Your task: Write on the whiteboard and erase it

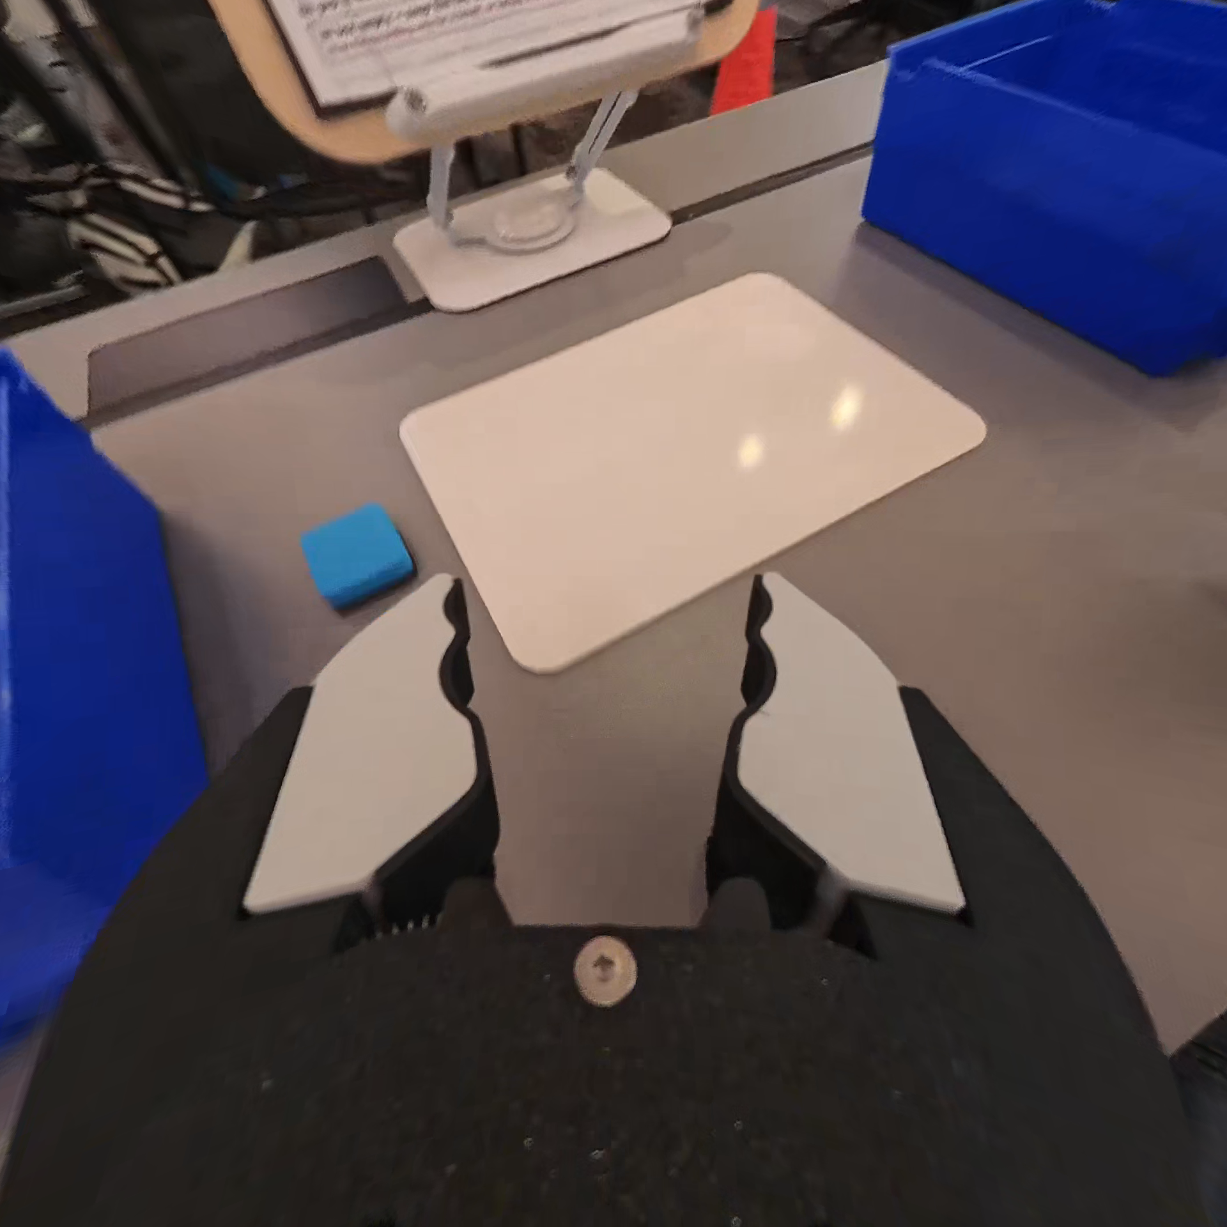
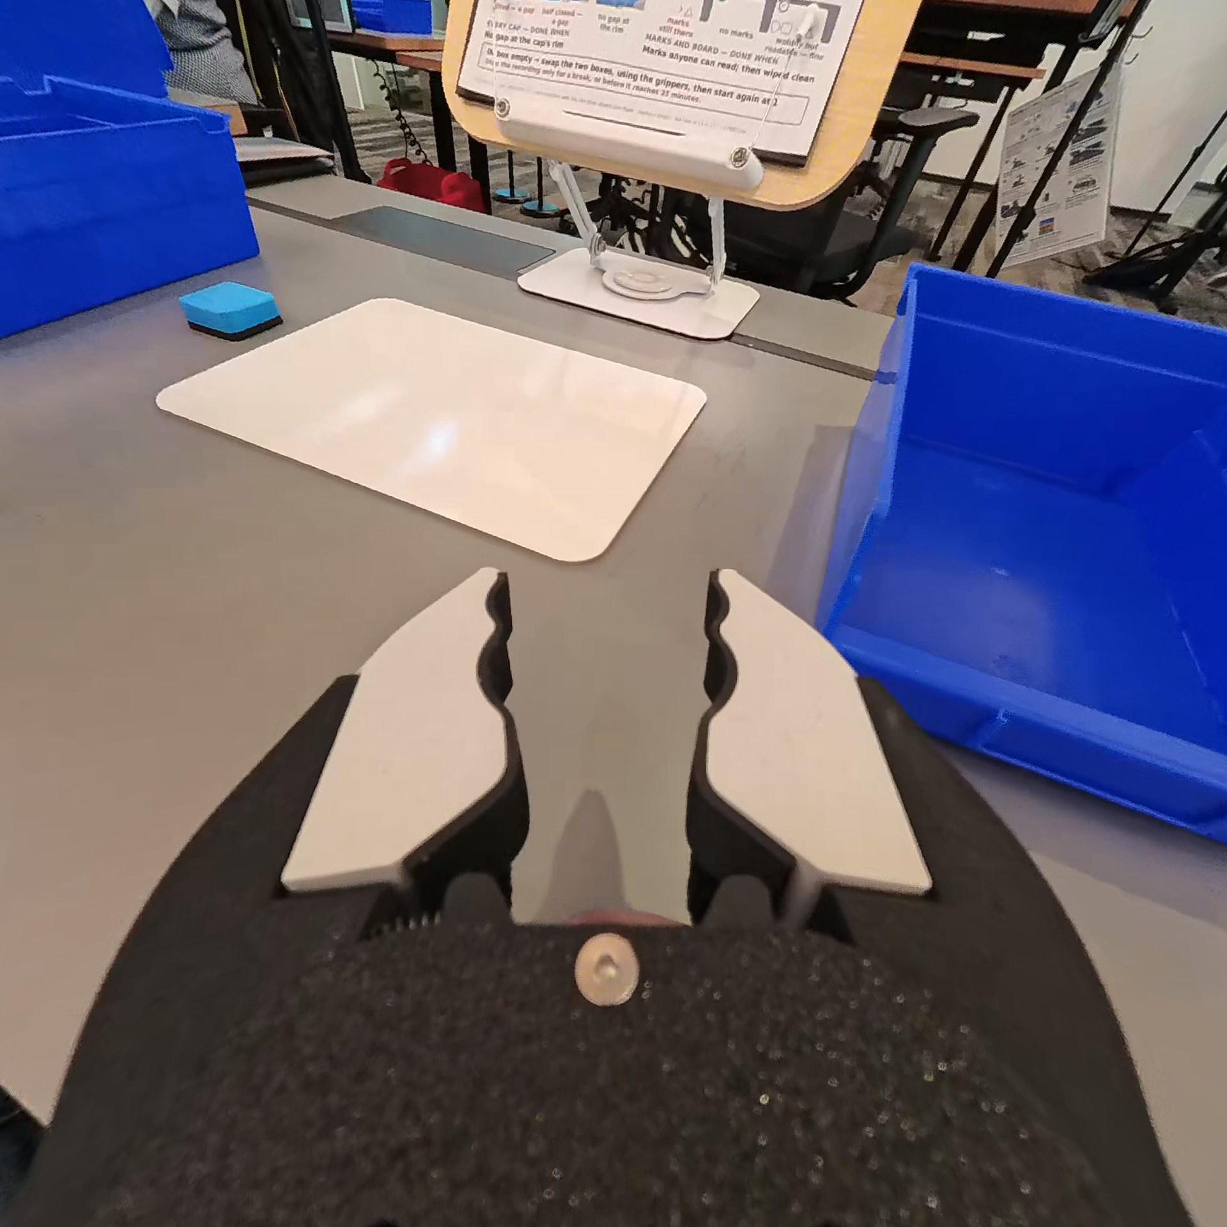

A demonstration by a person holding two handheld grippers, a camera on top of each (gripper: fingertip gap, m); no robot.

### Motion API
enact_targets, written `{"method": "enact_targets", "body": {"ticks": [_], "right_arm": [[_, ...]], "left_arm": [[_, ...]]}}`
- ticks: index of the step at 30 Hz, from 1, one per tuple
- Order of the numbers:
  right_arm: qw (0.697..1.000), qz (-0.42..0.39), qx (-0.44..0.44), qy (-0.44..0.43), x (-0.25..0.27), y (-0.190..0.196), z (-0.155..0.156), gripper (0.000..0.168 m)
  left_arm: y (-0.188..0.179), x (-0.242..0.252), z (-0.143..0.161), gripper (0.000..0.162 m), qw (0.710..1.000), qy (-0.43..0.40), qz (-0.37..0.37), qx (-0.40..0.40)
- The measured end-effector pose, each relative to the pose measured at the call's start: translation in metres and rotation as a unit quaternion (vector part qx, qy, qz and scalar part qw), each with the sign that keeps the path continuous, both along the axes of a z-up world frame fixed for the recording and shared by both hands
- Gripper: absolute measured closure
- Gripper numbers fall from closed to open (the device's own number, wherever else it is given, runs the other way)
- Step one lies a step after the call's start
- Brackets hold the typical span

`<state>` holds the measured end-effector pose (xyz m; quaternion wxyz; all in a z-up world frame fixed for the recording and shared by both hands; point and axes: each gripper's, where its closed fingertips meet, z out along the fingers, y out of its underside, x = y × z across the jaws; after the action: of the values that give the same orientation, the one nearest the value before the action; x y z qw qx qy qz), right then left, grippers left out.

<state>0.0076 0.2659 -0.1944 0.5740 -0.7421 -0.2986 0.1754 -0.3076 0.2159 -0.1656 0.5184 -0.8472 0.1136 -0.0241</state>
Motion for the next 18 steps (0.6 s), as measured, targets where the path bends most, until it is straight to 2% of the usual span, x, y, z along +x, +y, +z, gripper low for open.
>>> {"method": "enact_targets", "body": {"ticks": [3,5,7,11,14,16,18], "right_arm": [[1.0,0.001,0.0,-0.002,0.002,0.0,0.0,0.112],[1.0,0.0,-0.001,-0.004,0.003,0.001,-0.001,0.112],[1.0,0.001,-0.009,0.001,0.002,0.001,-0.003,0.112],[1.0,0.005,-0.012,0.002,0.0,0.002,-0.003,0.112],[1.0,0.009,-0.016,0.003,-0.004,0.001,-0.003,0.112],[1.0,0.016,-0.019,0.005,-0.008,-0.002,-0.004,0.112],[1.0,0.023,-0.018,0.003,-0.013,-0.005,-0.004,0.112]], "left_arm": [[-0.032,0.003,-0.022,0.08,0.998,-0.02,0.054,0.005],[-0.048,-0.008,-0.029,0.083,0.994,-0.033,0.107,0.018],[-0.06,-0.01,-0.031,0.087,0.989,-0.063,0.126,0.032],[-0.067,-0.023,-0.027,0.093,0.989,-0.053,0.127,0.049],[-0.071,-0.028,-0.022,0.092,0.988,-0.085,0.112,0.06],[-0.074,-0.024,-0.012,0.098,0.988,-0.109,0.08,0.08],[-0.077,-0.033,0.003,0.097,0.988,-0.1,0.06,0.103]]}}
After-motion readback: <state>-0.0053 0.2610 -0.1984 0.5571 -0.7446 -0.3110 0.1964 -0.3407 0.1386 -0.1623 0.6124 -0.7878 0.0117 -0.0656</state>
